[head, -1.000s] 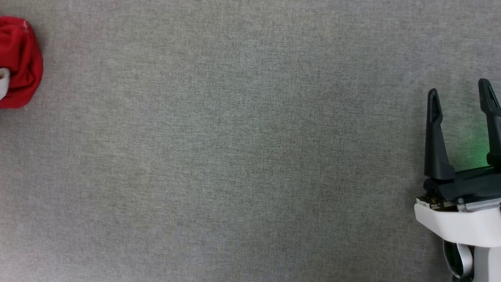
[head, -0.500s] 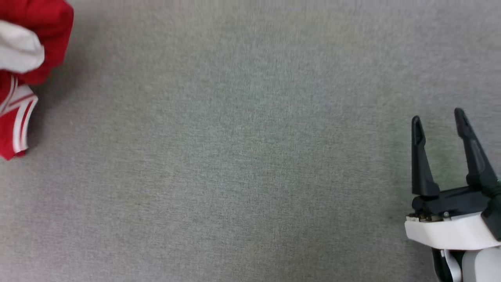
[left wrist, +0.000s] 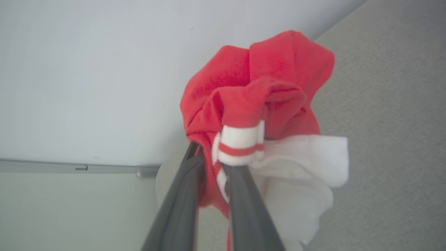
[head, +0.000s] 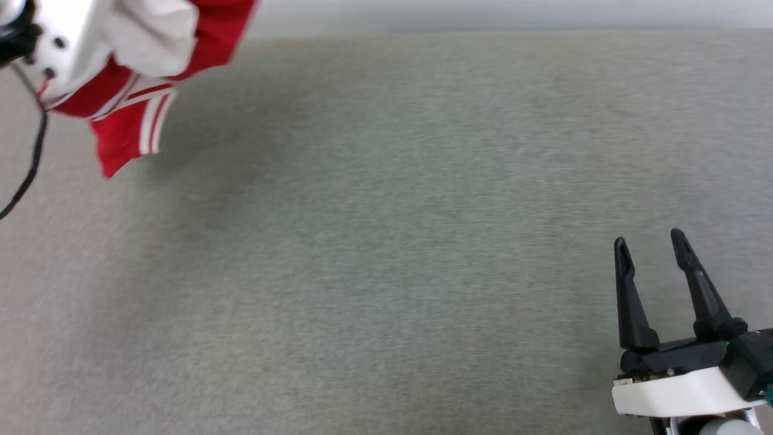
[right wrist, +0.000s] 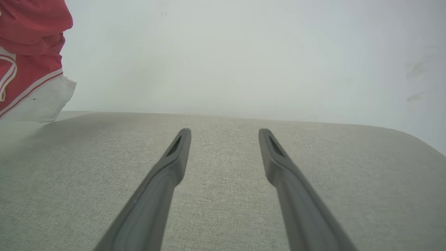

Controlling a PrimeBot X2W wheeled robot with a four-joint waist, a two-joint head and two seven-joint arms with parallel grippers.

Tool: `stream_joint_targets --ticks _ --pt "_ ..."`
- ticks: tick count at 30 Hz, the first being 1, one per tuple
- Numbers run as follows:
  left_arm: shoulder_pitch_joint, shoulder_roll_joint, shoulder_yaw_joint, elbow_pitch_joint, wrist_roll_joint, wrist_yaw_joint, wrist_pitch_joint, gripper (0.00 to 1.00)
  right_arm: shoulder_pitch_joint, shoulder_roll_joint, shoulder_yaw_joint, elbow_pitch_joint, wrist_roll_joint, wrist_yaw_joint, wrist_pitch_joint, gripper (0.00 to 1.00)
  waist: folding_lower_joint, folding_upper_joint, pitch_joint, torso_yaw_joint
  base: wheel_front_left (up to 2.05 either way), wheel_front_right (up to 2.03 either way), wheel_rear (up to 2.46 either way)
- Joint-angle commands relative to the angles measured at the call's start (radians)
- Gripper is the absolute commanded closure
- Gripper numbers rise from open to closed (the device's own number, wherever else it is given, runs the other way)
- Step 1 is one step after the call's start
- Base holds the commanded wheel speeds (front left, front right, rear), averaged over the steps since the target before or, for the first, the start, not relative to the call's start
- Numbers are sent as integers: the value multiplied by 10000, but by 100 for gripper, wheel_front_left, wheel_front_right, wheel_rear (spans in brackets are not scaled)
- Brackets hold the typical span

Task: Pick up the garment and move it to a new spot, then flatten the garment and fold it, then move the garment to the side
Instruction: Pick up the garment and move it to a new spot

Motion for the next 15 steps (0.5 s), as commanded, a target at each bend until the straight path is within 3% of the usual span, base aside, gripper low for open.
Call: stream_joint_targets --ticks 1,15 --pt "-269 -164 -156 -142 -57 9 31 100 134 20 -11 47 60 -7 -21 0 1 -1 -438 -570 0 0 0" --pt "-759 -2152 -2461 -1147 -629 9 -376 100 414 19 165 211 364 -7 -21 0 1 -1 -734 -2247 0 0 0"
